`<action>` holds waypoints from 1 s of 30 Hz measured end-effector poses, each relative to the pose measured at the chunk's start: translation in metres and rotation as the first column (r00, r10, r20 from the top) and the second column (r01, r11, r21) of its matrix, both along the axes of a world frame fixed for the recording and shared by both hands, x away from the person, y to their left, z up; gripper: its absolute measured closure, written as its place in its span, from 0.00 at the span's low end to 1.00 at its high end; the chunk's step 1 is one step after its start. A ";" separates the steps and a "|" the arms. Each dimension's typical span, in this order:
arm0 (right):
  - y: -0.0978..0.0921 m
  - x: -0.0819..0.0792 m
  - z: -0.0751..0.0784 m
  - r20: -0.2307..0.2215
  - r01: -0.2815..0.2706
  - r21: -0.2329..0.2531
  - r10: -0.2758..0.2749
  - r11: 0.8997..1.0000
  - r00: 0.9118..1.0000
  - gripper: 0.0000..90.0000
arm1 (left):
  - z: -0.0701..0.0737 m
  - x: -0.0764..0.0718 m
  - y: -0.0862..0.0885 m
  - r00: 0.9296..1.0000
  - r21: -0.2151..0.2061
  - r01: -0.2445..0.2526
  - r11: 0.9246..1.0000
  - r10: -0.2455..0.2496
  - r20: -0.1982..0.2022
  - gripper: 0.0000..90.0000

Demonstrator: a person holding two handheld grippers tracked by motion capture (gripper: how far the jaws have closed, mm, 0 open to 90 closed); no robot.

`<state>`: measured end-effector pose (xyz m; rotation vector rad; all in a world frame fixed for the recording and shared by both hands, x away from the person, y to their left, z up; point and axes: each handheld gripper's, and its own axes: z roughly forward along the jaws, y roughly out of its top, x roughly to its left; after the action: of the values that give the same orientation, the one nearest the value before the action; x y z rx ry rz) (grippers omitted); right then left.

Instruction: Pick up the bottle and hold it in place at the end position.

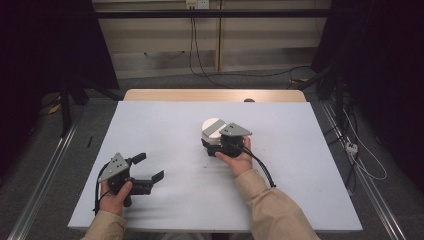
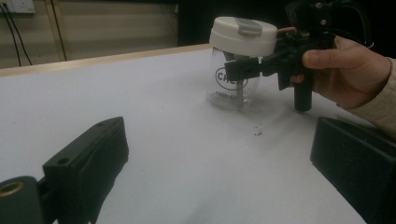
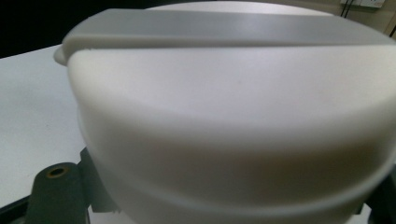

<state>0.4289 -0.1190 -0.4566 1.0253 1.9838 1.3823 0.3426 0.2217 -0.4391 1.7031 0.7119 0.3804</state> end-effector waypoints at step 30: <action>-0.002 0.001 -0.002 -0.003 -0.013 0.019 0.013 1.000 1.000 0.21 | 0.009 0.019 -0.035 0.999 0.015 0.002 1.000 -0.002 -0.045 0.05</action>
<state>0.4302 -0.1206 -0.4589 1.0251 1.9870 1.4097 0.3612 0.1868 -0.4304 1.7315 0.7420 0.3476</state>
